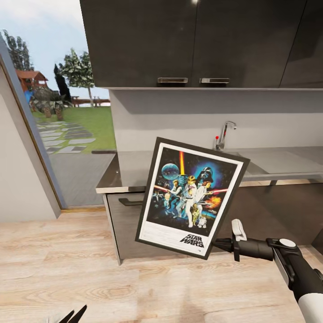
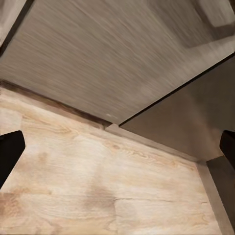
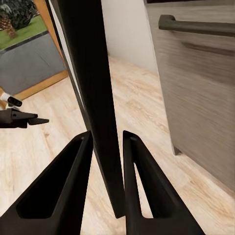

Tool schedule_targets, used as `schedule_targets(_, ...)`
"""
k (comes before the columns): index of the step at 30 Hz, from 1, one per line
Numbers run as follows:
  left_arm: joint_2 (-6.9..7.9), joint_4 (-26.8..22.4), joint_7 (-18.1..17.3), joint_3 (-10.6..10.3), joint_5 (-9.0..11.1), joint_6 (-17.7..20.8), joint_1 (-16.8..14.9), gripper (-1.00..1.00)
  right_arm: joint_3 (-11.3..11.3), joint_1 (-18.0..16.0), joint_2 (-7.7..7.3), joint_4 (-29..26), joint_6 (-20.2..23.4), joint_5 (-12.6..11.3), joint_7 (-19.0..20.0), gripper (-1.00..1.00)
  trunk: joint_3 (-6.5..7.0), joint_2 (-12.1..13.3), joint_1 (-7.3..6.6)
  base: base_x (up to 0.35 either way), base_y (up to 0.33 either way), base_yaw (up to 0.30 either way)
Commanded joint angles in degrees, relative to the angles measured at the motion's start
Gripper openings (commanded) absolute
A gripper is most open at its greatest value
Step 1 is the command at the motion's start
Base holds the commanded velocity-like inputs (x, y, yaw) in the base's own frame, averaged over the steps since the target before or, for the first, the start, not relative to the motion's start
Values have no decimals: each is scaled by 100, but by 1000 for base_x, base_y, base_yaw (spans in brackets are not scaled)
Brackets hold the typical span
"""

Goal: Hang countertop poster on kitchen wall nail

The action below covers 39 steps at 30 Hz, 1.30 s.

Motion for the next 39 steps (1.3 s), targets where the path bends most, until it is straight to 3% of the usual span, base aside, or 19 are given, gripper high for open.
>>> schedule_targets(1, 2, 1, -5, -51, 45, -22, 12, 100, -8, -4, 2, -3, 71, 12, 37, -100, -6, -3, 0, 0, 0, 0)
schedule_targets(4, 2, 0, -1, -53, 48, -16, 26, 100, -2, -4, 3, -3, 65, 12, 36, -100, -6, -3, 0, 0, 0, 0)
schedule_targets(14, 2, -1, 1, -54, 51, -14, 33, 100, 0, -4, 6, 3, 47, 18, 25, -100, 174, 398, -220, 0, 0, 0)
schedule_targets(19, 2, -1, 1, -54, 49, -14, 33, 100, -4, -4, 4, 5, 44, 20, 24, -100, 174, 398, -220, 0, 0, 0)
schedule_targets(39, -5, -1, 1, -62, 47, -6, 33, 100, -9, -4, 3, 28, 29, 17, 25, -100, 533, 1200, -659, 0, 0, 0)
